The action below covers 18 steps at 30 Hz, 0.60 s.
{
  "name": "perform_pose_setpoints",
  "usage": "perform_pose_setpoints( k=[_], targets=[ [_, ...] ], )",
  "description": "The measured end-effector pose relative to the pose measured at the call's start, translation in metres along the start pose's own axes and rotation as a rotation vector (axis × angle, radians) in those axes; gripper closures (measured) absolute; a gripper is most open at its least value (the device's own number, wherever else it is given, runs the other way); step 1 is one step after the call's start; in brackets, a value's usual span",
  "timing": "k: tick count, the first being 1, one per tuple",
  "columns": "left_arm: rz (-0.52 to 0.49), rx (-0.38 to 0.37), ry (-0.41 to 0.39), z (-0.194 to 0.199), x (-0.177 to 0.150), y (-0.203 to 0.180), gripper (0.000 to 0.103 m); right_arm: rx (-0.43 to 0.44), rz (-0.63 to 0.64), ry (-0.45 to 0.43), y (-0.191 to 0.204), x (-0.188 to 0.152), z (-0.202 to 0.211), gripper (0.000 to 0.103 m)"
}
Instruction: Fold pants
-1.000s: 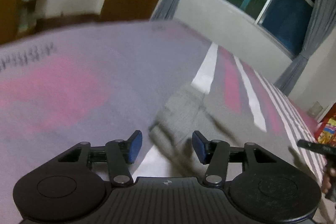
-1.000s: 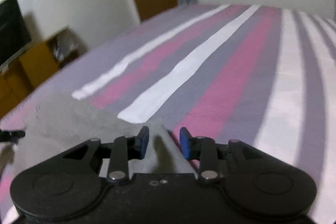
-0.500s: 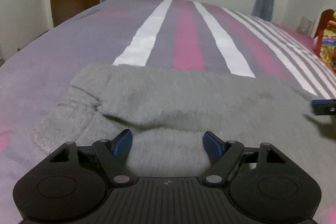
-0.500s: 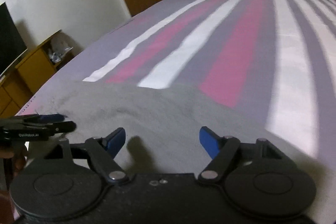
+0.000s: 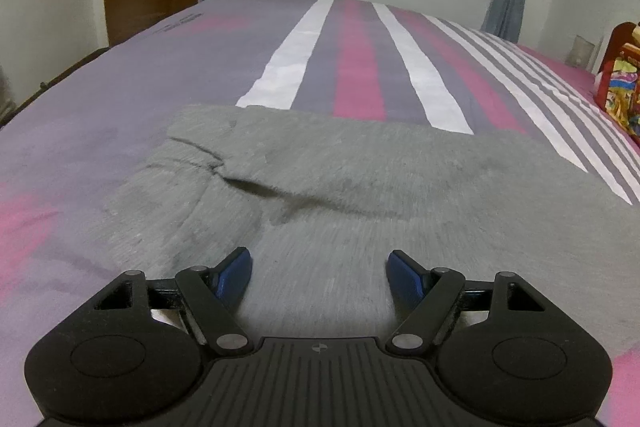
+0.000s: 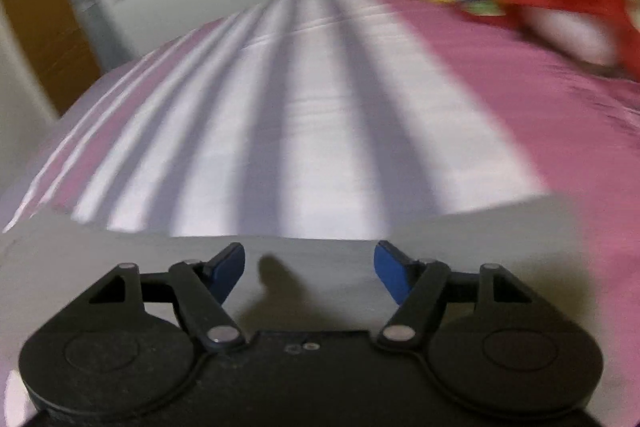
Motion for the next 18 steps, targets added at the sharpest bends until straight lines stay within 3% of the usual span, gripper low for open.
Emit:
perform_pose_setpoints(
  k=[1,3,7,10,12,14,18],
  targets=[
    [-0.002,0.007,-0.007,0.006,0.0,0.0,0.027,-0.035,-0.012,0.001,-0.003,0.0,0.004,0.021],
    [-0.015,0.013,-0.031,0.019,0.0,-0.002,0.027,-0.093,-0.006,-0.07,0.0,0.0,0.028,0.017],
    [-0.049,0.005,-0.024,0.026,-0.008,-0.014,0.027,0.011,0.038,-0.151,0.028,-0.017,0.057,0.012],
    [-0.084,0.04,0.021,0.018,-0.02,-0.024,0.027,0.152,0.123,-0.089,0.07,-0.041,0.051,0.012],
    [-0.059,0.044,0.019,0.019,-0.023,-0.021,0.024,0.171,0.186,-0.016,0.09,-0.06,0.036,0.012],
    [-0.03,0.042,0.024,0.019,-0.023,-0.015,0.023,0.118,0.213,0.042,0.083,-0.072,0.023,0.012],
    [-0.055,0.05,0.025,0.021,-0.025,-0.013,0.023,-0.102,0.161,-0.031,0.02,-0.068,0.024,0.012]
  ],
)
Point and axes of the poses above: each gripper's, at about its wrist camera, not at the fingertips, and z roughly against the way its jaws point, y to its left, x to its top, the point moved 5 cm from there along -z, roughly the way its jaws point, and after that the axes turned 1 degree about -y, right-handed, at the moved point
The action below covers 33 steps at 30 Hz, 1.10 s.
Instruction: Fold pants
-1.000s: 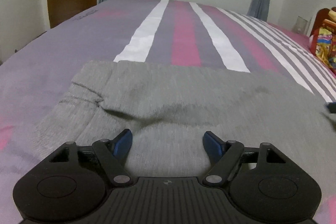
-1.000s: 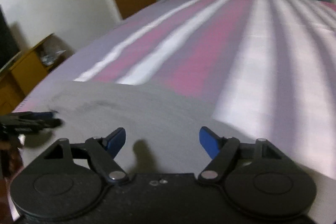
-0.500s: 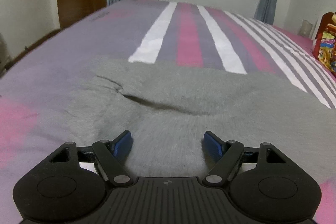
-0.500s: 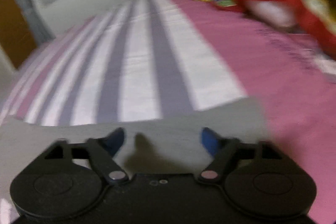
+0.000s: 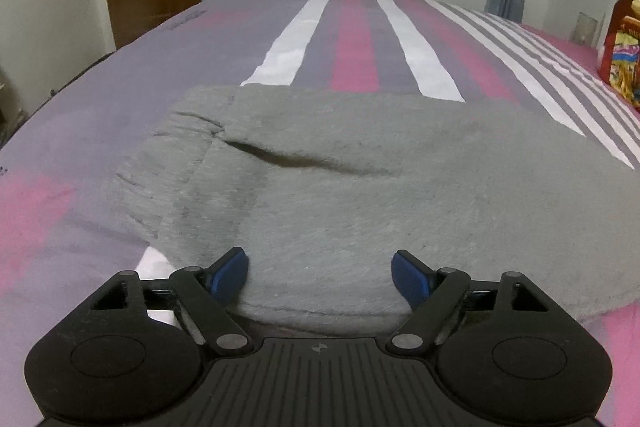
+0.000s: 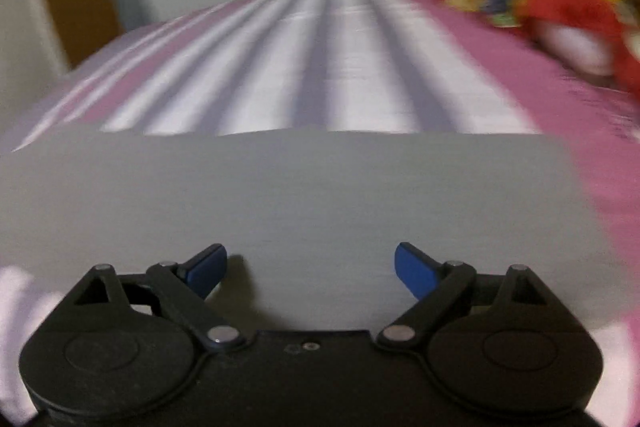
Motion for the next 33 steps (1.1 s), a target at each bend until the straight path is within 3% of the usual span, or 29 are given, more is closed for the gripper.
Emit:
perform_pose_setpoints(
  k=[3,5,9,16,24,25,26,27,30,33],
  targets=[
    [0.011,0.002,-0.005,0.002,-0.001,0.004,0.023,-0.031,-0.105,-0.015,-0.043,0.005,0.015,0.013],
    [0.006,0.004,-0.024,0.007,0.0,0.003,0.023,-0.055,-0.182,-0.075,-0.066,0.008,0.041,0.012],
    [0.019,-0.023,-0.076,0.024,-0.002,0.006,0.023,0.077,-0.444,-0.122,-0.109,-0.006,0.08,0.013],
    [0.133,-0.049,-0.053,0.029,-0.015,0.027,0.023,0.241,-0.719,-0.078,-0.115,-0.047,0.079,0.014],
    [0.352,-0.126,-0.036,0.006,-0.037,0.043,0.023,0.298,-0.841,-0.098,-0.121,-0.04,0.048,0.014],
    [0.368,-0.128,-0.039,0.003,-0.039,0.044,0.023,0.294,-0.819,-0.106,-0.119,-0.037,0.047,0.03],
    [0.378,-0.129,-0.041,0.001,-0.04,0.043,0.023,0.277,-0.8,-0.091,-0.117,-0.035,0.044,0.084],
    [0.379,-0.128,-0.042,0.0,-0.041,0.043,0.023,0.274,-0.8,-0.068,-0.116,-0.034,0.039,0.093],
    [0.377,-0.127,-0.044,-0.001,-0.039,0.039,0.023,0.264,-0.753,-0.046,-0.112,-0.03,0.035,0.092],
    [0.374,-0.132,-0.042,0.0,-0.038,0.041,0.023,0.301,-0.662,-0.146,-0.103,-0.01,0.061,0.093]
  ],
)
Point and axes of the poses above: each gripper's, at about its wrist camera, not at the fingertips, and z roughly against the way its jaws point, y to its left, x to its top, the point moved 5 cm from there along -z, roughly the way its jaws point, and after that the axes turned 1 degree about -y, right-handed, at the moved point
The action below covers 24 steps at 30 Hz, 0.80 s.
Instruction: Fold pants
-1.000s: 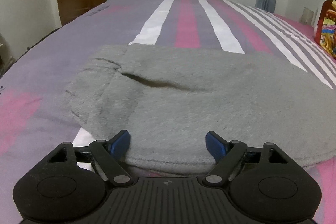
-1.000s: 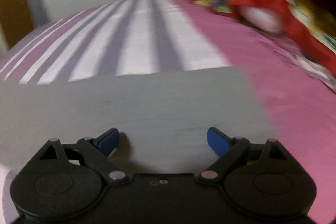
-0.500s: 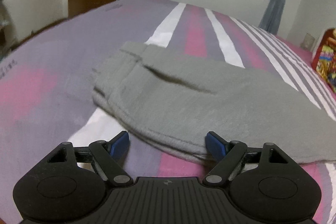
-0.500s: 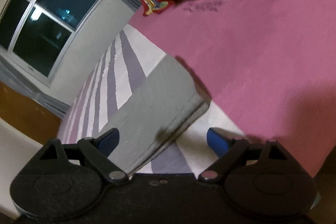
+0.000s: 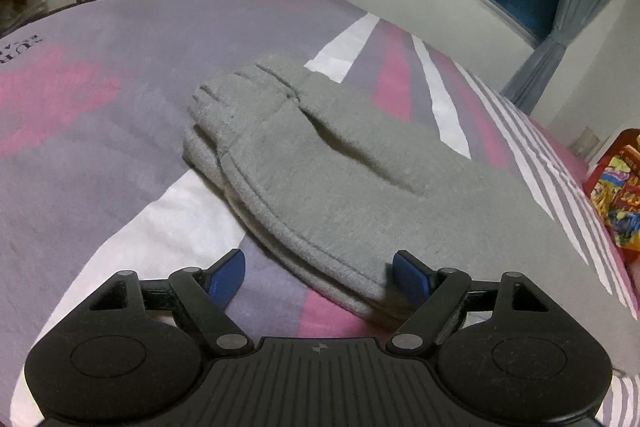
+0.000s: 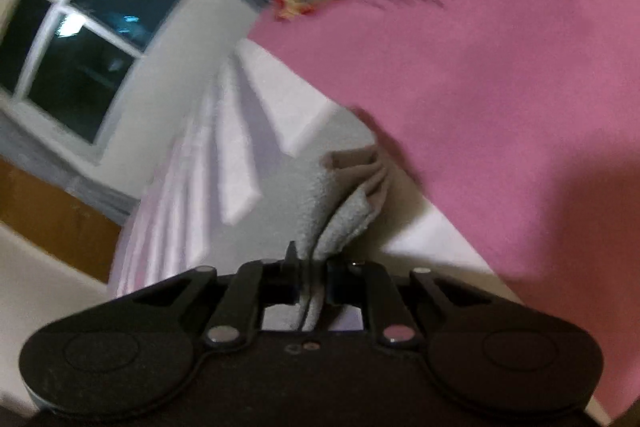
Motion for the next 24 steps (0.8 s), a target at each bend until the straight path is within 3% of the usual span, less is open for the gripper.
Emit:
perform_pose_setpoints(
  k=[2,4,5,8,11,16,17,18,19,22,24],
  targets=[
    [0.003,-0.001,0.001,-0.001,-0.001,0.003,0.023,0.006,0.081,-0.06,0.008,0.003,0.009,0.093],
    [0.03,-0.012,-0.006,-0.001,-0.001,0.006,0.023,-0.145,0.02,0.053,-0.024,-0.007,-0.016,0.093],
    [0.046,-0.016,-0.013,0.001,-0.001,0.008,0.023,-0.159,-0.032,0.099,-0.037,-0.014,-0.025,0.094],
    [0.112,-0.052,-0.044,0.004,0.004,0.017,0.023,-0.119,-0.069,0.065,-0.037,-0.015,-0.018,0.085],
    [0.283,-0.088,-0.074,-0.002,0.014,0.044,0.023,-0.13,-0.039,0.074,-0.033,-0.018,-0.016,0.084],
    [0.48,-0.211,-0.036,-0.039,0.031,0.062,0.025,-0.133,-0.074,0.081,-0.036,-0.018,-0.019,0.084],
    [0.489,-0.205,-0.034,-0.043,0.033,0.062,0.057,-0.138,-0.07,0.081,-0.035,-0.018,-0.019,0.084],
    [0.508,-0.188,-0.027,-0.046,0.035,0.064,0.078,-0.141,-0.068,0.08,-0.032,-0.014,-0.019,0.084],
    [0.535,-0.208,-0.056,-0.043,0.037,0.065,0.078,-0.144,-0.071,0.079,-0.032,-0.014,-0.019,0.084],
    [0.467,-0.245,-0.169,-0.023,0.045,0.052,0.078,-0.155,-0.077,0.079,-0.03,-0.011,-0.023,0.084],
    [0.454,-0.233,-0.181,-0.02,0.044,0.052,0.078,-0.166,-0.065,0.078,-0.028,-0.012,-0.024,0.084]
  ],
)
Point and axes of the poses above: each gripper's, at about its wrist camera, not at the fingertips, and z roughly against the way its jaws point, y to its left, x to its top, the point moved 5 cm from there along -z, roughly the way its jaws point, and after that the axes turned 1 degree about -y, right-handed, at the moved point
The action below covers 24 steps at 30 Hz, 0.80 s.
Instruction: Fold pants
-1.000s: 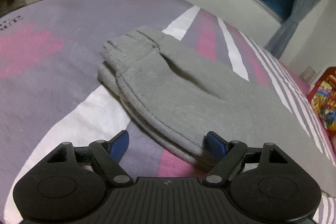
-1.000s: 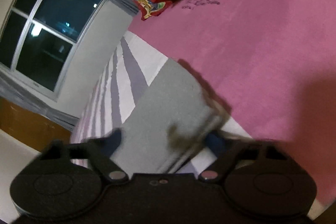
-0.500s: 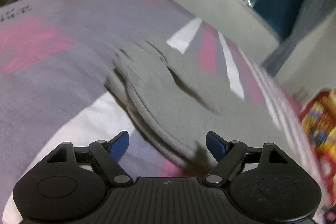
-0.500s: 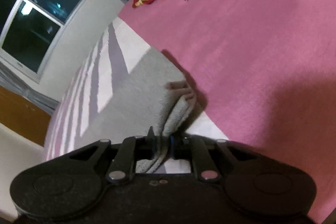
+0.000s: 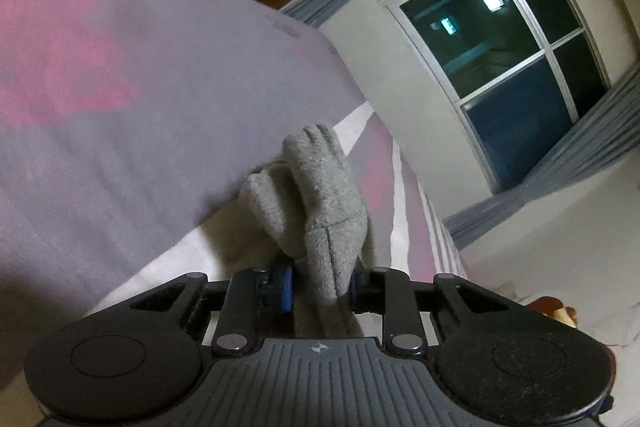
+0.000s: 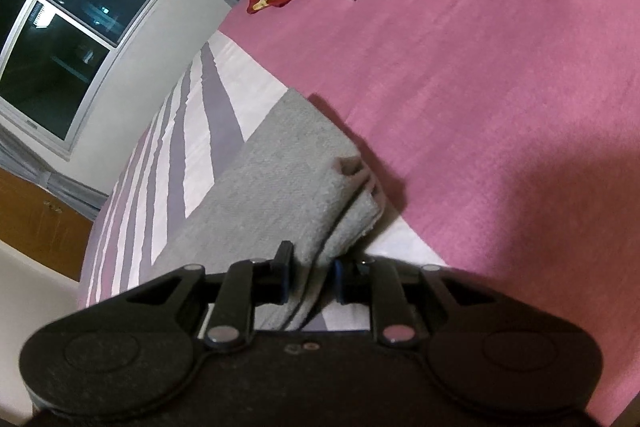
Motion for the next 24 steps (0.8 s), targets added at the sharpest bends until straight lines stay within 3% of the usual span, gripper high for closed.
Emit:
perform_pose_setpoints(
  k=[2,3,10,12,14,16,18,19,20,22,24],
  targets=[
    [-0.044,0.082,0.041,-0.012,-0.005,0.012,0.077,-0.008,0.006,-0.001,0.0,0.0,-0.001,0.085],
    [-0.066,0.158,0.104,-0.025,-0.012,0.023,0.076,-0.014,0.01,0.0,0.0,0.0,-0.001,0.085],
    [-0.241,0.223,0.058,-0.008,-0.007,-0.012,0.059,-0.015,0.013,0.023,0.001,0.005,-0.003,0.083],
    [-0.285,0.213,0.023,0.001,-0.005,-0.025,0.051,0.001,0.006,0.029,0.0,0.005,-0.003,0.079],
    [-0.326,0.23,0.008,0.004,-0.003,-0.033,0.049,0.02,0.012,0.033,0.002,0.005,-0.004,0.066],
    [-0.369,0.252,0.041,0.0,0.0,-0.037,0.047,0.03,0.032,0.038,0.009,0.005,-0.005,0.055],
    [-0.409,0.319,0.106,-0.013,-0.002,-0.032,0.047,-0.007,0.091,0.036,0.018,0.003,-0.006,0.055],
    [-0.411,0.333,0.132,-0.018,-0.005,-0.026,0.047,-0.025,0.122,0.03,0.022,0.002,-0.006,0.057],
    [-0.407,0.337,0.138,-0.014,-0.007,-0.019,0.047,-0.04,0.141,0.021,0.024,0.001,-0.005,0.066],
    [-0.389,0.325,0.126,-0.014,-0.007,-0.014,0.046,0.006,0.096,0.008,0.021,0.003,0.001,0.094],
    [-0.385,0.316,0.124,-0.012,-0.008,-0.011,0.046,0.086,0.067,-0.03,0.018,0.004,0.012,0.094]
  ],
)
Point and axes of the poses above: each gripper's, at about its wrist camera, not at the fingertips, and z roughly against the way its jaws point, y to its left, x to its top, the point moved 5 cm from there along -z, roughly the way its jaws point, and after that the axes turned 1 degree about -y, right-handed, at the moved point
